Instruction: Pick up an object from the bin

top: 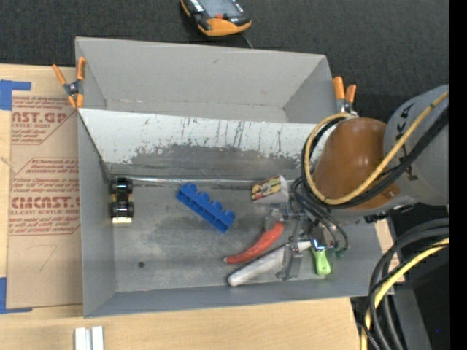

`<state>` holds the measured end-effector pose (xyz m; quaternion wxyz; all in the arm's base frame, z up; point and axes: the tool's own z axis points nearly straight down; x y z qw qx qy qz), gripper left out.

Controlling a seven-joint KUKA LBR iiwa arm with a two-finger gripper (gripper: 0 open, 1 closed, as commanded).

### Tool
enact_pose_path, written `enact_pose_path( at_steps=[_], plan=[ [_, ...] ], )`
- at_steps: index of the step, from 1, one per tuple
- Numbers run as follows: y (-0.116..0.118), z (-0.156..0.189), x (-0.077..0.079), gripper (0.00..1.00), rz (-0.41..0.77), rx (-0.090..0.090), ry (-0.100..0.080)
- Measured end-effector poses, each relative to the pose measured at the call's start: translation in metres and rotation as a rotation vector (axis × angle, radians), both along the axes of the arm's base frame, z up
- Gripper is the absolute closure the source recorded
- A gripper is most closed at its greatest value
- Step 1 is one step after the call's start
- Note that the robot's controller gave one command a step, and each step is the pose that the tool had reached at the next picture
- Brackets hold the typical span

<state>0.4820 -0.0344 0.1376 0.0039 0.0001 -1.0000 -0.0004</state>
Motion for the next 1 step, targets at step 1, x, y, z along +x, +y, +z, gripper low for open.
enact_pose_path(
  at_steps=[1],
  plan=[
    [0.0001,0.0044,0.0019,0.0,0.001,-0.001,-0.008]
  ],
)
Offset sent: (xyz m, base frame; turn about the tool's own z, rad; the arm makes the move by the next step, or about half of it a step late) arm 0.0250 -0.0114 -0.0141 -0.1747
